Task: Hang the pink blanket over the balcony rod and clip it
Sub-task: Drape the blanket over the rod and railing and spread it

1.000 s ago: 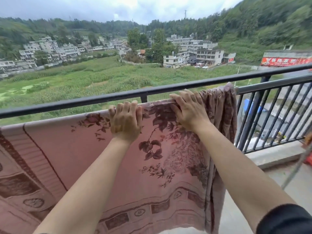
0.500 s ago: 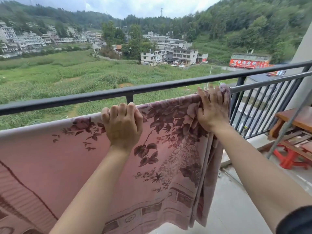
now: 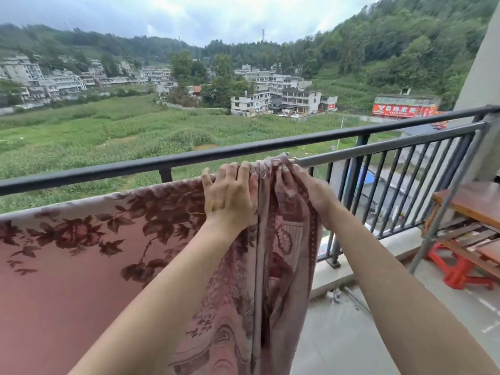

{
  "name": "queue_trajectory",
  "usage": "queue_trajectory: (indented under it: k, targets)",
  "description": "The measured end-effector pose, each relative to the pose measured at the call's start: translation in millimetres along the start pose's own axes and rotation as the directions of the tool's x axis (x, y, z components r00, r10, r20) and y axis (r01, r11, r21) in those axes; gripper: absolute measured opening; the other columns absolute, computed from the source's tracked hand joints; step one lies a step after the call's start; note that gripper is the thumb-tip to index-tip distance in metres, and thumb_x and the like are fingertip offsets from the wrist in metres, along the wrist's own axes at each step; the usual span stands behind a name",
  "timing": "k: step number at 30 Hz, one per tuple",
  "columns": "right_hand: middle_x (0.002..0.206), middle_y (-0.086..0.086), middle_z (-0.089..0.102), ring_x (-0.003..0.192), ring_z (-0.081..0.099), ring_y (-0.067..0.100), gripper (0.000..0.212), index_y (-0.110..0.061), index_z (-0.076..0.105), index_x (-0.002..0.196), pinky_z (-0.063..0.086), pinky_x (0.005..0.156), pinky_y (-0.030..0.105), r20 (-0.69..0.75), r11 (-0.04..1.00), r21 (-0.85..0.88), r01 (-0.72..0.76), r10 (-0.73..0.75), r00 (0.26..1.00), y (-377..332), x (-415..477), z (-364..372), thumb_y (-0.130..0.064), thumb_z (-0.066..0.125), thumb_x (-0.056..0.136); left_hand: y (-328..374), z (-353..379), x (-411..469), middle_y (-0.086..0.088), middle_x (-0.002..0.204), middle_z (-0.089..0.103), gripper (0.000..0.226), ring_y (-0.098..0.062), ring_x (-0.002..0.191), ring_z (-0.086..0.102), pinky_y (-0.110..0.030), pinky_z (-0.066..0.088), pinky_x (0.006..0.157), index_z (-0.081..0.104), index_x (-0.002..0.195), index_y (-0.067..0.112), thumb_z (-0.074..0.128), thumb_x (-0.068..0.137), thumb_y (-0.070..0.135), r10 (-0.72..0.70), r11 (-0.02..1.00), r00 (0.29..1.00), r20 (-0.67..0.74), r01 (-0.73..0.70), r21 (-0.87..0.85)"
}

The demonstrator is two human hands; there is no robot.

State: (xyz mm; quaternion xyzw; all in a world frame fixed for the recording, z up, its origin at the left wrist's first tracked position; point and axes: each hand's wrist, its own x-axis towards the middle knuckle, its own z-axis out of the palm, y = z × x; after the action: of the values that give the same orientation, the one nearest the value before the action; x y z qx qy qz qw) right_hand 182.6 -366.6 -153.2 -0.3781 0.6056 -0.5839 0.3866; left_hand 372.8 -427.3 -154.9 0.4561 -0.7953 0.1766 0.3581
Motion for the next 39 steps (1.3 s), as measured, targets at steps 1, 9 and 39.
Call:
queue_trajectory:
  k: [1,9,39]
  targets:
    - [0.099,0.017,0.076,0.089,0.073,0.034,0.055,-0.004,0.074,0.107,0.059,0.086,0.042,0.117,1.000,-0.029,0.004,-0.001,0.993,-9,1,-12,-0.055,0.061,0.091,10,9,4,-0.009,0.120,0.065,0.046,-0.031,0.111,0.057,-0.053,0.029,0.105,0.058,0.130,0.013,0.031,0.101,0.036,-0.052,0.999,0.999,-0.014,0.052,0.009]
    - [0.081,0.011,0.066,0.077,0.062,0.028,0.043,-0.002,0.068,0.105,0.053,0.081,0.041,0.306,0.951,0.274,0.145,-0.229,0.924,-63,38,-65,-0.038,0.044,0.103,15,25,5,-0.011,0.105,0.071,0.057,-0.030,0.090,0.062,-0.043,0.036,0.089,0.056,0.133,0.009,0.022,0.104,0.045,-0.111,0.989,0.979,-0.172,0.126,0.078]
    - [0.081,0.013,0.072,0.083,0.066,0.035,0.046,-0.010,0.071,0.082,0.050,0.088,0.045,-0.127,0.488,-0.821,0.295,-0.662,0.739,-35,94,-90,-0.040,0.043,0.103,1,34,7,-0.008,0.098,0.071,0.044,-0.028,0.087,0.060,-0.043,0.037,0.086,0.066,0.118,0.008,0.033,0.105,0.035,-0.030,0.988,0.945,-0.325,0.077,0.132]
